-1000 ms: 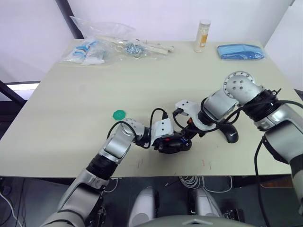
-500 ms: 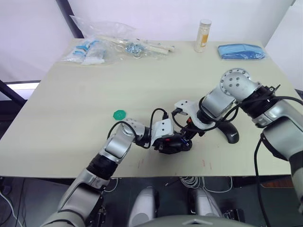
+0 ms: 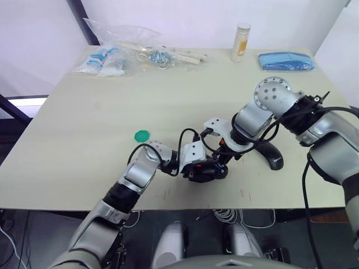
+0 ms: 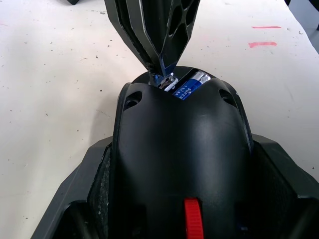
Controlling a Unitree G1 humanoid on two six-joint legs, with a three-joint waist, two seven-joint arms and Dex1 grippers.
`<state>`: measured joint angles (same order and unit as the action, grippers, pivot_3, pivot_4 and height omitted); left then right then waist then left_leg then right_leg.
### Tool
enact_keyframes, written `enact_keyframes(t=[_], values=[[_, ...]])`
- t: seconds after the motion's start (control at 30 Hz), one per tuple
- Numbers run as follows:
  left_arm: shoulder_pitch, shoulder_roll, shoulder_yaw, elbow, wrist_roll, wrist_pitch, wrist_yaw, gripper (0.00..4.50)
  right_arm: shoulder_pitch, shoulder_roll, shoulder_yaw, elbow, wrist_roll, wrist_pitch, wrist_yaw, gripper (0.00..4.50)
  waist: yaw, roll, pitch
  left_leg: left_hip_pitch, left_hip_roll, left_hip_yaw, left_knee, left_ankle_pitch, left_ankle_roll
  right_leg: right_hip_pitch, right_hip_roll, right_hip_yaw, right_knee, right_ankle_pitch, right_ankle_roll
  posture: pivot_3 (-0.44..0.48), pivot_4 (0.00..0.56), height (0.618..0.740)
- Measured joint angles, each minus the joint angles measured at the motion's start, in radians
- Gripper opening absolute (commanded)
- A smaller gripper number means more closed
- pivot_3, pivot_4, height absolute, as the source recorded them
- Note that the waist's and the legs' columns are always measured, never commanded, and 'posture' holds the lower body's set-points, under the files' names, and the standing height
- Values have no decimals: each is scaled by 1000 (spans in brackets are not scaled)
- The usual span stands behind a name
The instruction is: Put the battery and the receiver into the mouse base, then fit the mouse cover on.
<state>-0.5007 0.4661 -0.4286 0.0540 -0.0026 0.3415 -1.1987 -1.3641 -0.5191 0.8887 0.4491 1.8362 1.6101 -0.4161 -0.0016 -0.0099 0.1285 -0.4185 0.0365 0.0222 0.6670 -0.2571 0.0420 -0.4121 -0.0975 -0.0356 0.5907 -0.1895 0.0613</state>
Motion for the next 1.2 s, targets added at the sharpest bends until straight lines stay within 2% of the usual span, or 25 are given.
enact_keyframes(t=[1.2], values=[[2,0,-12,-24,0,18,7,2927,-10,-12,46,-16,11,-5,15,0,13,0,0,0,0,0,-3,0,0,0,0,-1,-2,0,0,0,150,740]])
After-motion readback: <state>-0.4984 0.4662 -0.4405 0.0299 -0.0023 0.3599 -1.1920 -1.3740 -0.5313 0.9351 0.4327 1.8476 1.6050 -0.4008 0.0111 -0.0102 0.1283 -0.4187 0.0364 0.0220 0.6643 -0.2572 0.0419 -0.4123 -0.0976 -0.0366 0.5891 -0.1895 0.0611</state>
